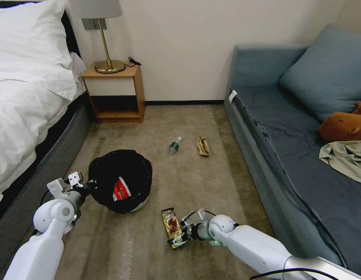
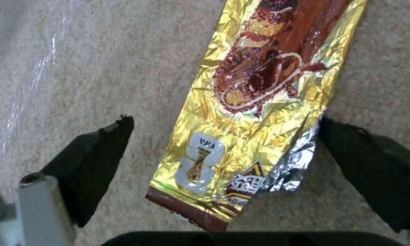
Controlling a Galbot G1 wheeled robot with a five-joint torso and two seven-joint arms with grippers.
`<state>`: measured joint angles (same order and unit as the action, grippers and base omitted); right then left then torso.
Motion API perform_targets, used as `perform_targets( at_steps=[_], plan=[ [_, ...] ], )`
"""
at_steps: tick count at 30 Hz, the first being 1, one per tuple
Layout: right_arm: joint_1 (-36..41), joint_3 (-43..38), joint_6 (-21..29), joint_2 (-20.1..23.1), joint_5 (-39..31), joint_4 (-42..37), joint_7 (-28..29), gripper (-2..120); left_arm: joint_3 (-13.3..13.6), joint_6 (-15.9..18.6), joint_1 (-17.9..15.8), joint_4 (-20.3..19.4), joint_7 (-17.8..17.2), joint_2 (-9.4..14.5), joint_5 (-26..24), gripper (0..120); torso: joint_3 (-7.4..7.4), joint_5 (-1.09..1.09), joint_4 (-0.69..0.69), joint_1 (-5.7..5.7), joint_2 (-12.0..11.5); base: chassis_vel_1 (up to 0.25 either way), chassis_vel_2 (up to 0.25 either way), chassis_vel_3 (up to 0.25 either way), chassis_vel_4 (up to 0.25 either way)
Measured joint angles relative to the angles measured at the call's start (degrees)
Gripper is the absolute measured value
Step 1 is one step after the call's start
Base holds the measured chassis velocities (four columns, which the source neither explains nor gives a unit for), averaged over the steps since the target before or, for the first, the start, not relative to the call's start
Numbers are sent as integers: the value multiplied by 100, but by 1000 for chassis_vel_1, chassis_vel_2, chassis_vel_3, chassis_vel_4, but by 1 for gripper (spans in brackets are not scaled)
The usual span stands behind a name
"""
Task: Pick up the trash bin, then pick up the garbage on the floor and place it into the trash bin.
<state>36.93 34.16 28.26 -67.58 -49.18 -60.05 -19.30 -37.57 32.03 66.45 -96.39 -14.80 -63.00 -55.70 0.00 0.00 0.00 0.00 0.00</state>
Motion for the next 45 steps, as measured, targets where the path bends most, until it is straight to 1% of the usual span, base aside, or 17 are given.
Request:
perform_targets(
  at_steps=[4, 5, 7, 8, 10, 13, 14, 17, 18, 23, 24, 26, 27, 28, 36, 42, 45],
  plan=[
    [16, -33, -37, -28, 85, 40, -3, 91, 9, -14, -17, 34, 11, 9, 2, 2, -1, -4, -3, 0, 1, 0, 0, 0, 0],
    [21, -56, -77, -75, 135, 98, -6, 83, 17, -16, -27, 47, 16, 9, 4, 2, -1, -11, -7, -1, 2, 0, 0, 0, 0],
    [26, -64, -87, -91, 149, 118, -6, 79, 20, -17, -29, 50, 19, 9, 4, 2, -2, -11, -7, -1, 2, 0, 0, 0, 0],
    [35, -73, -108, -126, 182, 156, 8, 72, 25, -18, -30, 56, 35, 8, 4, 2, -1, 0, -6, 0, 1, 0, 0, 0, 0],
    [34, -74, -113, -125, 208, 177, -11, 68, 24, -24, -29, 61, 38, 8, 7, 2, -2, -2, -5, -1, 2, 0, 0, 0, 0],
    [39, -70, -126, -128, 278, 230, -98, 53, 2, -34, -9, 79, 55, 13, 10, 2, -1, 0, 0, -1, 1, 0, 0, 0, 0],
    [39, -70, -126, -128, 278, 230, -98, 53, 2, -34, -9, 79, 55, 13, 10, 2, -1, 0, 0, -1, 1, 0, 0, 0, 0],
    [56, -57, -140, -152, 344, 275, -189, 36, -28, -40, 16, 81, 73, 25, 9, 2, 0, 4, 3, 0, 0, 0, 0, 0, 0],
    [56, -57, -140, -152, 344, 275, -189, 36, -28, -40, 16, 81, 73, 25, 9, 2, 0, 4, 3, 0, 0, 0, 0, 0, 0],
    [83, -58, -171, -177, 430, 346, -220, 16, -39, -40, 34, 77, 75, 11, 9, 2, 0, 1, 0, 0, 0, 0, 0, 0, 0],
    [83, -58, -171, -177, 430, 346, -220, 16, -39, -40, 34, 77, 75, 11, 9, 2, 0, 1, 0, 0, 0, 0, 0, 0, 0],
    [115, -57, -187, -209, 457, 370, -260, 5, -42, -41, 47, 73, 79, 1, 10, 2, 1, 3, 0, 0, -1, 0, 0, 0, 0],
    [115, -57, -187, -209, 457, 370, -260, 5, -42, -41, 47, 73, 79, 1, 10, 2, 1, 3, 0, 0, -1, 0, 0, 0, 0],
    [115, -61, -189, -213, 461, 372, -266, 0, -44, -41, 53, 72, 79, -1, 12, 2, 1, 3, 4, 0, -1, 0, 0, 0, 0],
    [90, -76, -220, -125, 402, 335, -265, 0, -61, -42, 69, 59, 82, -1, 14, 2, 1, 5, 4, 0, -2, 0, 0, 0, 0],
    [-38, -136, -208, 220, 166, 170, -95, 0, -35, -49, 60, 55, 90, -7, 13, 2, 2, -3, -1, 0, -2, 0, 0, 0, 0],
    [-74, -186, -208, 331, 84, 90, -50, 0, -21, -53, 50, 55, 100, -8, 13, 2, 2, 0, -2, 0, -2, 0, 0, 0, 0]
  ],
)
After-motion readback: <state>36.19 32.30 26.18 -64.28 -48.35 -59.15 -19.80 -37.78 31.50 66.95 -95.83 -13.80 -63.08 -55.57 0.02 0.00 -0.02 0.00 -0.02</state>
